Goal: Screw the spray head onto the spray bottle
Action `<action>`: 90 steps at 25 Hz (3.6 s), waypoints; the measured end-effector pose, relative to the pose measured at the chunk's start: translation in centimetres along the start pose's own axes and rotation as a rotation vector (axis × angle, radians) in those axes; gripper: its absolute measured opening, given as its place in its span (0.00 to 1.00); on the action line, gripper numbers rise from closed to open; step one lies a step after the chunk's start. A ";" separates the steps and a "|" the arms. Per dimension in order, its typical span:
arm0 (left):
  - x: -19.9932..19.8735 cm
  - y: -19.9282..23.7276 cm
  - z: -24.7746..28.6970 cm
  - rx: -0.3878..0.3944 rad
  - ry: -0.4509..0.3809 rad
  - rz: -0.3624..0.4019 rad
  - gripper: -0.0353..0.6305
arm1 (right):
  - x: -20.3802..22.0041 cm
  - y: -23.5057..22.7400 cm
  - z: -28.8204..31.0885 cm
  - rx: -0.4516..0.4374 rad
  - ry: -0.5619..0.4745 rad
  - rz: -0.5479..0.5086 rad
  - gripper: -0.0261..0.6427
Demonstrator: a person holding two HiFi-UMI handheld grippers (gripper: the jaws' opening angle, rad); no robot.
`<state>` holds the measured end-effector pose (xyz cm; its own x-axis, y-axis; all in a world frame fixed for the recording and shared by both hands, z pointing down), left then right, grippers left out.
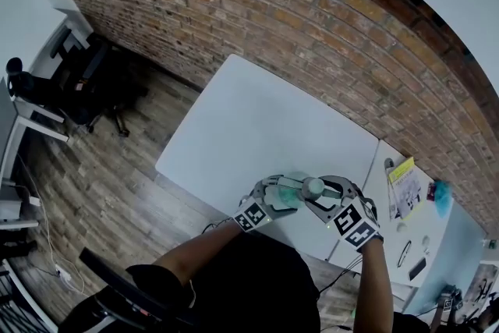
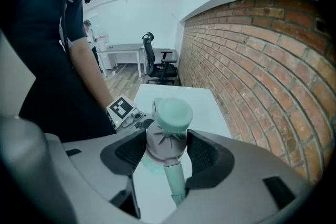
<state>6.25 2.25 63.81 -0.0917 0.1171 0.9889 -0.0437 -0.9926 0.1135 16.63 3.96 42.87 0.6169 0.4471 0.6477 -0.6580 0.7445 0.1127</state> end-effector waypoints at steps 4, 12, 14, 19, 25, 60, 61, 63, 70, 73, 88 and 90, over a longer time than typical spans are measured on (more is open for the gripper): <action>-0.1 0.0 -0.1 0.002 0.004 -0.001 0.79 | 0.3 0.9 -0.1 0.052 0.011 -0.044 0.39; -0.1 0.0 -0.1 -0.003 0.006 -0.005 0.79 | 0.4 0.8 0.0 0.114 -0.004 0.069 0.39; -0.1 0.0 -0.1 -0.004 0.006 -0.007 0.79 | 0.4 0.8 0.1 0.134 -0.009 0.124 0.39; -0.1 -0.1 -0.2 -0.013 0.010 -0.012 0.79 | 0.4 0.8 0.0 0.181 -0.030 0.245 0.39; 0.0 -0.2 -0.2 -0.029 0.014 -0.010 0.79 | 0.4 1.0 0.1 0.223 -0.023 0.292 0.39; -4.8 -1.2 1.1 -0.082 -0.036 0.121 0.79 | -0.4 -0.4 -1.2 -0.065 0.059 0.117 0.44; -4.8 -1.1 1.4 -0.077 -0.031 0.121 0.79 | -0.7 -0.5 -0.9 -0.088 0.079 0.090 0.44; -4.8 -0.9 1.8 -0.066 -0.015 0.122 0.79 | -1.1 -0.5 -0.2 -0.135 0.132 0.022 0.44; -3.7 -0.9 1.9 -0.075 -0.014 0.102 0.78 | -1.2 -0.3 1.7 -0.155 0.271 -0.190 0.44; -3.5 -0.9 1.7 -0.073 -0.015 0.096 0.78 | -1.2 -0.3 1.7 -0.152 0.259 -0.160 0.44; -4.3 -0.7 1.7 -0.067 -0.045 0.087 0.77 | 0.8 0.5 1.0 0.223 0.034 0.543 0.44; -4.3 -0.7 1.7 -0.062 -0.043 0.086 0.77 | 0.8 0.6 1.0 0.251 0.012 0.567 0.44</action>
<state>8.38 2.35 59.65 -0.0547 0.0283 0.9981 -0.0992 -0.9948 0.0228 16.30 4.29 44.22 0.1451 0.7458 0.6501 -0.9655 0.2504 -0.0718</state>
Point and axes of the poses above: the fingertips, and each gripper's own axes: z forward along the fingers, y to its left, x out of its underside, the point moved 8 cm from there along -z, backward along the fingers, and after that the axes turned 7 degrees about -y, right-handed, at the moved point
